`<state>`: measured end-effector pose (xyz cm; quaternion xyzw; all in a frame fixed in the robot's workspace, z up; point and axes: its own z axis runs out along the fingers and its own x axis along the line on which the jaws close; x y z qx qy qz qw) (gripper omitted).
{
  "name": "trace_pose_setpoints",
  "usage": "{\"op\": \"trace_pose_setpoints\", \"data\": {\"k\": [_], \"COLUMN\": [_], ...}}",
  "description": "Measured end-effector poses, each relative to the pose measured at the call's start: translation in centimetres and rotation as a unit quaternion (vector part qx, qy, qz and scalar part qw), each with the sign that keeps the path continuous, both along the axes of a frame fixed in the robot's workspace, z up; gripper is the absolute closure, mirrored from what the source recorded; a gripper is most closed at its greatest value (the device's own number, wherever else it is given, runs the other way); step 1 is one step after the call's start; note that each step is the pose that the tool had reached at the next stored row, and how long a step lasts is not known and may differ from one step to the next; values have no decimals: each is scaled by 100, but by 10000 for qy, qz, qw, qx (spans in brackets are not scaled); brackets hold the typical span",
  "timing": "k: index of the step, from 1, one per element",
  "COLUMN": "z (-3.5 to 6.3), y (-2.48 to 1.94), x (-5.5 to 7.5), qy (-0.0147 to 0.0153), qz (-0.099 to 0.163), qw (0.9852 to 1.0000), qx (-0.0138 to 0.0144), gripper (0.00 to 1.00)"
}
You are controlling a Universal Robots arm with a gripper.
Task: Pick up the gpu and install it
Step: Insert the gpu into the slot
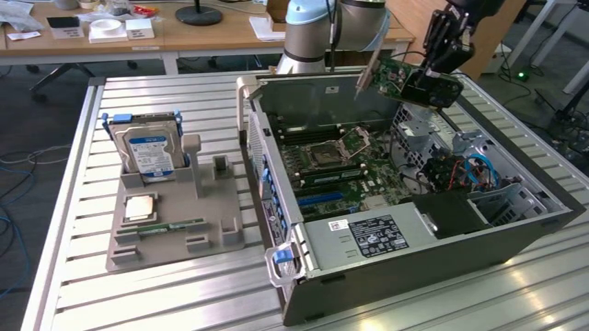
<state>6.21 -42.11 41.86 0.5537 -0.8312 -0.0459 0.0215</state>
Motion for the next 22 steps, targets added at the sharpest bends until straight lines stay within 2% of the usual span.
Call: {"op": "trace_pose_setpoints", "data": {"k": [4, 7, 15, 22], "z": [-1, -1, -2, -2], "y": [0, 0, 0, 0], "x": [0, 0, 0, 0], "qy": [0, 0, 0, 0], "qz": [360, 637, 1284, 1315], "qw": [9994, 9980, 9917, 9913], "qx": [0, 0, -3, -3], "gripper": [74, 74, 74, 74]}}
